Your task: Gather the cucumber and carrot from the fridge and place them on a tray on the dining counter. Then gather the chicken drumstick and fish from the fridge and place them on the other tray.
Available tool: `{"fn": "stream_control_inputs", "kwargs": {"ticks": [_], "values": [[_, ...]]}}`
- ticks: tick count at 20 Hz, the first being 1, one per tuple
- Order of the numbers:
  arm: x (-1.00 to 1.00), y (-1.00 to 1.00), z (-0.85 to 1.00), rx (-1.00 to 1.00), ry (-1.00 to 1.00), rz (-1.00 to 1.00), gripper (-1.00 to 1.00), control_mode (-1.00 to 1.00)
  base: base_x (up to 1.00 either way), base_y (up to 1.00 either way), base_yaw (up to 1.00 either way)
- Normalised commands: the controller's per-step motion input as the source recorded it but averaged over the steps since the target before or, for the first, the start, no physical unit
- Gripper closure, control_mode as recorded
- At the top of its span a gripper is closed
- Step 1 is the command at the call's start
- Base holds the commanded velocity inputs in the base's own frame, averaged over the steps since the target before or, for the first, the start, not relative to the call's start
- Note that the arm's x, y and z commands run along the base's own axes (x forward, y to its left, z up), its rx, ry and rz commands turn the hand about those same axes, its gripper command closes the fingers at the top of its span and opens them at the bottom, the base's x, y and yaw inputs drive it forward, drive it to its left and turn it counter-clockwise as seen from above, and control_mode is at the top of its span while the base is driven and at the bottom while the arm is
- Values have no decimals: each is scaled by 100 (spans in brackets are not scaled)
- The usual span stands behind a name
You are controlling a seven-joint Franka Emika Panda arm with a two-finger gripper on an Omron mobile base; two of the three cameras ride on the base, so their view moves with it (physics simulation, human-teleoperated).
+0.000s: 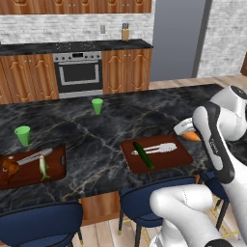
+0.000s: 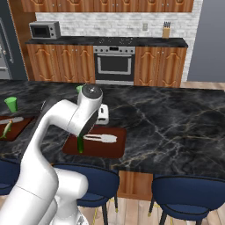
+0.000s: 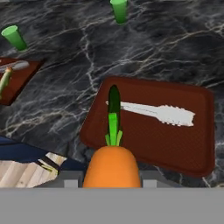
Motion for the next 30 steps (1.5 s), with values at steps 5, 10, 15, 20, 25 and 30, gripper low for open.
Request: {"fn": "stream_control_inputs", "kwargs": {"ticks": [5, 10, 15, 20, 25, 30], "values": [[21, -28, -48, -9, 0, 1, 100, -100, 0, 0, 0], [29, -5, -37, -6, 7, 0, 100, -100, 0, 0, 0], [27, 0, -35, -1, 13, 0, 100, -100, 0, 0, 0], [30, 0, -36, -1, 10, 0, 100, -100, 0, 0, 0], [29, 0, -37, -2, 7, 0, 100, -100, 0, 0, 0], [21, 0, -31, -2, 5, 0, 100, -100, 0, 0, 0]]}}
